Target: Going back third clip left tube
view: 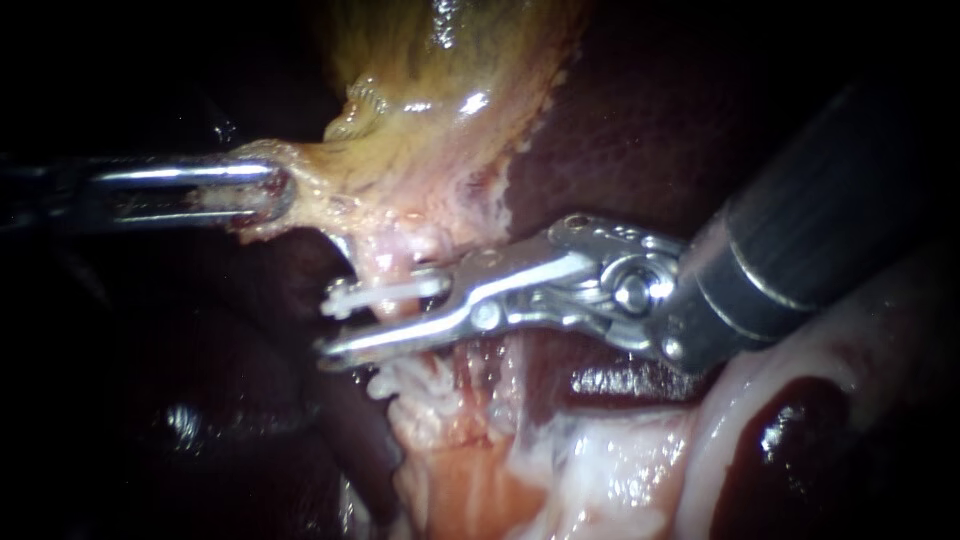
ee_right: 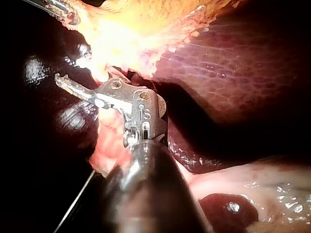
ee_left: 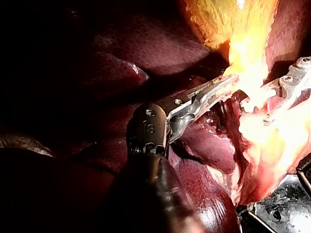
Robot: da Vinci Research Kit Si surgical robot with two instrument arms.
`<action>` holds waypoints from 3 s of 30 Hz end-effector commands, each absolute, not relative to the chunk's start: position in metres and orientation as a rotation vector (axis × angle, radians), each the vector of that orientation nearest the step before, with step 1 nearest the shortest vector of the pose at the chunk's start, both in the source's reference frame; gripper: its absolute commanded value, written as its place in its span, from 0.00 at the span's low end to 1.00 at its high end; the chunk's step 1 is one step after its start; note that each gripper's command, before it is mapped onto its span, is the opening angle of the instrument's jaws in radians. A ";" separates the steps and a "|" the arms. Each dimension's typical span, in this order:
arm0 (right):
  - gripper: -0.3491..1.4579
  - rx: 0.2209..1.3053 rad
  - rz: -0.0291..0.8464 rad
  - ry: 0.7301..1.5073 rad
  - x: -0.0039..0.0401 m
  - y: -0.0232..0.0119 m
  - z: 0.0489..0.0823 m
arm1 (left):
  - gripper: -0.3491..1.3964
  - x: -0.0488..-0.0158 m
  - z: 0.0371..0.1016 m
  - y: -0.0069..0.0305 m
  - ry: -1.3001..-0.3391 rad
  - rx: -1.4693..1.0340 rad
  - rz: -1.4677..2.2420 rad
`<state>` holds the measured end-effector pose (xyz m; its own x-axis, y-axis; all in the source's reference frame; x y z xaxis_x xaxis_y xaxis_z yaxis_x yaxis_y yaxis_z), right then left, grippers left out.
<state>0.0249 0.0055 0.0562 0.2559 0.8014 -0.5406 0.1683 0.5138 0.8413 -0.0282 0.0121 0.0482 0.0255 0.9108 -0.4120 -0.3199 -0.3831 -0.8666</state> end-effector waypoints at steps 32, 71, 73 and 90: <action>0.47 0.489 0.267 1.349 0.0131 0.0020 0.0562 | 0.00 -0.0279 0.0482 0.0120 -0.681 -1.295 1.563; 0.47 0.452 0.203 1.364 0.0059 0.0044 0.0545 | 0.00 -0.0317 0.0502 0.0124 -0.659 -1.294 1.560; 0.47 0.452 0.203 1.364 0.0058 0.0044 0.0545 | 0.00 -0.0321 0.0506 0.0124 -0.653 -1.294 1.560; 0.46 0.450 0.201 1.365 0.0055 0.0048 0.0542 | 0.00 -0.0327 0.0519 0.0129 -0.652 -1.296 1.562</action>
